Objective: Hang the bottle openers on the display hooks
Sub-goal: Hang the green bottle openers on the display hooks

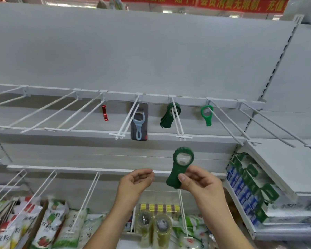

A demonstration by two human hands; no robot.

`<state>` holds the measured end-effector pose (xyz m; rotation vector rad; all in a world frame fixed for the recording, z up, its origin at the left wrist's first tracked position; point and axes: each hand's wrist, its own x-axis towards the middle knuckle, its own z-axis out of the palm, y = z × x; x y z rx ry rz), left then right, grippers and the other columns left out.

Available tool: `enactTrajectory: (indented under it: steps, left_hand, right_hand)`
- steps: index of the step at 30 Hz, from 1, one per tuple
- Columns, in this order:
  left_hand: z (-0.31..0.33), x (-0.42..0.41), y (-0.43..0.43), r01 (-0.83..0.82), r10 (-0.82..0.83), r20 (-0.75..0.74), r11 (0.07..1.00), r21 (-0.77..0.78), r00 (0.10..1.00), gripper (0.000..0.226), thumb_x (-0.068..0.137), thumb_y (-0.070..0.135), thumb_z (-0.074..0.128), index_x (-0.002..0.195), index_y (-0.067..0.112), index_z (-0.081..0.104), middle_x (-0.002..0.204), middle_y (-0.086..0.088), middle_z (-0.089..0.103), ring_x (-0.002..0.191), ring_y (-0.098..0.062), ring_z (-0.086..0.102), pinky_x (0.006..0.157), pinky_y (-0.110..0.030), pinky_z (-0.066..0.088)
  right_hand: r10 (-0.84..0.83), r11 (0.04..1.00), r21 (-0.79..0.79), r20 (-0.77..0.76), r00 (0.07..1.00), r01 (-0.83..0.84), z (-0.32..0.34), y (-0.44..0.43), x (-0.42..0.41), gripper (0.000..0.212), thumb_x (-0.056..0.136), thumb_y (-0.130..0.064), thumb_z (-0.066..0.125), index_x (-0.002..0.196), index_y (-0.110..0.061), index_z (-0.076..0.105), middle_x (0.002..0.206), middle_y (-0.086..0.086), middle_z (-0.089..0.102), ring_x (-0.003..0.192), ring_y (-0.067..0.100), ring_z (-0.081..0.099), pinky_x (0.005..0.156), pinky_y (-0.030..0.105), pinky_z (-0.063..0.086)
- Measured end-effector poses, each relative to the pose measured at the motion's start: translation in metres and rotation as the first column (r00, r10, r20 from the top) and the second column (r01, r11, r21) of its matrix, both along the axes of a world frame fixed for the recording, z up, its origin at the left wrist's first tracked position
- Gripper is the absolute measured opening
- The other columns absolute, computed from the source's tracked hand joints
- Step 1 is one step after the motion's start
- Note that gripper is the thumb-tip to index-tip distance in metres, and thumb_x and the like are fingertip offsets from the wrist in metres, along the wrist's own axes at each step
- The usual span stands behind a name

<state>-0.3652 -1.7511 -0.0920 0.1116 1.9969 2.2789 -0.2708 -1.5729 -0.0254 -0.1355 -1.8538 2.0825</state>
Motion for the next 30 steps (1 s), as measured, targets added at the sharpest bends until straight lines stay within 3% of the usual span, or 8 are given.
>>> enactTrajectory:
  steps: [10,17,21,26,30]
  left_hand:
    - [-0.002,0.007,0.001,0.007,-0.007,0.011,1.0,0.002,1.0,0.025,0.08,-0.001,0.076,0.104,0.007,0.075,0.098,-0.009,0.078,0.099,-0.026,0.073,0.095,-0.039,0.057]
    - [-0.002,0.006,-0.007,-0.031,0.031,0.012,0.999,-0.007,0.999,0.025,0.081,-0.005,0.075,0.104,0.005,0.075,0.099,-0.011,0.078,0.1,-0.028,0.073,0.095,-0.036,0.057]
    - [-0.006,0.005,-0.012,-0.022,0.023,0.016,0.999,-0.03,1.0,0.025,0.08,-0.001,0.076,0.104,0.007,0.076,0.098,-0.01,0.078,0.099,-0.027,0.073,0.096,-0.041,0.056]
    - [-0.008,0.0,-0.017,-0.021,0.022,0.037,1.0,-0.016,0.999,0.024,0.08,-0.002,0.077,0.102,0.008,0.077,0.097,-0.012,0.078,0.098,-0.029,0.073,0.099,-0.045,0.054]
    - [-0.006,-0.006,-0.024,-0.035,0.035,0.04,0.999,-0.001,0.999,0.022,0.08,-0.002,0.075,0.101,0.007,0.077,0.097,-0.013,0.078,0.099,-0.031,0.072,0.098,-0.047,0.055]
  right_hand:
    - [0.013,1.0,0.003,-0.049,0.999,-0.013,0.02,-0.001,-0.013,0.023,0.087,0.002,0.067,0.102,-0.014,0.073,0.091,0.008,0.077,0.086,0.023,0.074,0.075,0.031,0.062]
    - [-0.018,0.999,-0.043,-0.012,1.0,0.018,0.023,-0.004,-0.033,0.02,0.088,-0.002,0.068,0.107,-0.007,0.071,0.094,0.013,0.077,0.088,0.027,0.075,0.078,0.037,0.063]
    - [-0.088,0.986,-0.14,0.034,0.996,0.091,0.018,0.0,-0.064,0.012,0.085,0.0,0.072,0.095,-0.005,0.068,0.087,0.017,0.075,0.086,0.031,0.075,0.078,0.04,0.063]
    - [-0.174,0.978,-0.109,0.057,0.983,0.18,0.016,0.007,-0.121,0.008,0.086,-0.003,0.074,0.086,-0.004,0.067,0.079,0.015,0.069,0.08,0.032,0.072,0.073,0.04,0.063]
    - [-0.191,0.981,-0.033,0.07,0.979,0.193,0.015,0.013,-0.161,0.009,0.084,-0.01,0.077,0.081,-0.009,0.069,0.071,0.007,0.068,0.073,0.026,0.067,0.079,0.054,0.061]
